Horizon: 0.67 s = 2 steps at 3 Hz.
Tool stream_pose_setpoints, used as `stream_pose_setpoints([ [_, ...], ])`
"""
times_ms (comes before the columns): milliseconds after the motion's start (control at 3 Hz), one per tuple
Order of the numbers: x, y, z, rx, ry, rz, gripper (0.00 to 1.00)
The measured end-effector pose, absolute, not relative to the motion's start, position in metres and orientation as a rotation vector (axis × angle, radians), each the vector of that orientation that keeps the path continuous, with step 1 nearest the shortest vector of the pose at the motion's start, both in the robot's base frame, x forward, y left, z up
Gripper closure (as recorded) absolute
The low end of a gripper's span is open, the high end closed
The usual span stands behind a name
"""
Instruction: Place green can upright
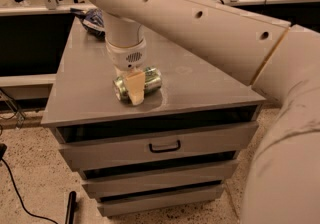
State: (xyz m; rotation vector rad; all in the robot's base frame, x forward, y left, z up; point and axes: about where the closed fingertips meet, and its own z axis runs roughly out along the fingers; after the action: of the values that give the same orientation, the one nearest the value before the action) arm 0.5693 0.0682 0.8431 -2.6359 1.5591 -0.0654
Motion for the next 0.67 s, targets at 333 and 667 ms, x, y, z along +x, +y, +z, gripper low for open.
stream_pose_setpoints([
  [333, 0.5768, 0.0679, 0.8429, -2.616, 1.584, -0.016, 0.63],
  [667, 0.5810, 0.0712, 0.8522, -2.603, 1.592, 0.075, 0.85],
])
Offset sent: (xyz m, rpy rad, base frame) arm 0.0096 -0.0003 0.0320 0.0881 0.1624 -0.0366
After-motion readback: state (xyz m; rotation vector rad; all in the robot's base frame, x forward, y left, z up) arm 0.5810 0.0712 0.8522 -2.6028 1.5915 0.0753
